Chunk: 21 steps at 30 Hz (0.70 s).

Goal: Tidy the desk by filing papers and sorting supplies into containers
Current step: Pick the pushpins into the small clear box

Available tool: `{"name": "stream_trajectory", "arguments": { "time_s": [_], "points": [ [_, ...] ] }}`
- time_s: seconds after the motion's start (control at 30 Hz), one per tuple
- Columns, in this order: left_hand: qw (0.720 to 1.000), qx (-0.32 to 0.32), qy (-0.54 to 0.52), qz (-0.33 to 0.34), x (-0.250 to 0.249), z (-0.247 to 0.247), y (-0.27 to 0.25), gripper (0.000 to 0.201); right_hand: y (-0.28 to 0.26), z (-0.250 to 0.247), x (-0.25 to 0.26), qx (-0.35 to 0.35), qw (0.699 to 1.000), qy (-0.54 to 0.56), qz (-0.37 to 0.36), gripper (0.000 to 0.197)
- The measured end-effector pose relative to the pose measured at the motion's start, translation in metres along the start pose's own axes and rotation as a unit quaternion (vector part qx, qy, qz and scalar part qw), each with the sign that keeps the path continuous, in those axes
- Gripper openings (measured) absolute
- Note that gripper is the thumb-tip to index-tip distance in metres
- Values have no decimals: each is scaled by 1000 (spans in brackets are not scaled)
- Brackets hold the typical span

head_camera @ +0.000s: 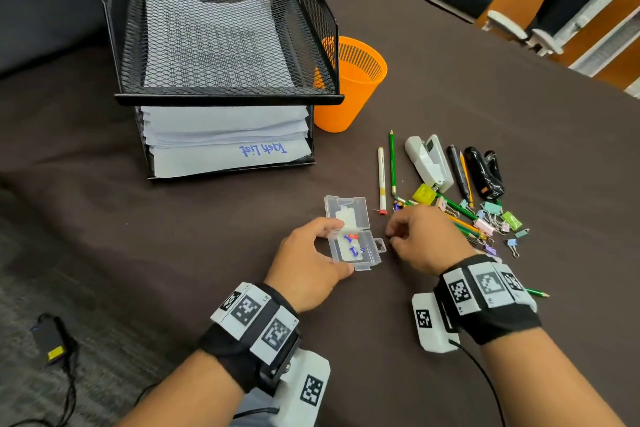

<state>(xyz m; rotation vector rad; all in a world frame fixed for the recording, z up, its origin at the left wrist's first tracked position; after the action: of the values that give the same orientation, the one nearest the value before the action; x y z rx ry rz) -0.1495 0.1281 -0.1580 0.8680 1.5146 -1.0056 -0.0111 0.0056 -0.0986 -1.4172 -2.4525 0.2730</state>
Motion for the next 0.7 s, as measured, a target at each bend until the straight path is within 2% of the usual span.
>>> {"name": "stream_trajectory", "arguments": {
  "time_s": [0.1, 0.2, 0.23, 0.3, 0.37, 0.47, 0.53, 0.6, 0.7],
  "points": [
    [1000, 2, 5, 3, -1, 0, 0, 59, -1, -3, 2, -8, 1000, -10, -3, 15],
    [1000, -1, 7, 7, -1, 1, 0, 59, -10, -20, 7, -71, 996, 53, -26, 13],
    [1000, -3, 7, 8, -1, 0, 0, 58, -15, -25, 12, -70, 992, 95, -42, 13],
    [1000, -5, 8, 10, -1, 0, 0, 58, -24, -29, 27, -24, 982, 171, -70, 8],
    [1000, -5, 6, 11, -1, 0, 1, 58, -21, -32, 33, -9, 977, 200, -77, 5],
    [1000, -3, -1, 8, 0, 0, 1, 59, 4, -37, 19, -72, 987, 140, -24, 9],
    [1000, -2, -2, 10, -1, 0, 0, 59, 17, -29, 14, -74, 996, 48, 13, 7],
    [1000, -2, -3, 9, -2, 0, 0, 59, 22, -16, 18, -50, 998, -40, 10, 14],
    [1000, -3, -5, 8, -1, 0, 1, 58, 21, -11, 25, -57, 995, -78, -7, 18]
  ]
}}
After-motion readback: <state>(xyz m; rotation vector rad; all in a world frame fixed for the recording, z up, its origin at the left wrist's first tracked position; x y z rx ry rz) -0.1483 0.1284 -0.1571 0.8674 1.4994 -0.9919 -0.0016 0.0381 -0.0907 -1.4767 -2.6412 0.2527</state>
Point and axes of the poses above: each hand's wrist, its own y-axis towards the middle knuckle, its own z-axis out of the palm, x = y × z, the point moved 7 cm from there along y, towards the middle knuckle, and after that the axes turned 8 degrees about z, right-handed, at the moved point
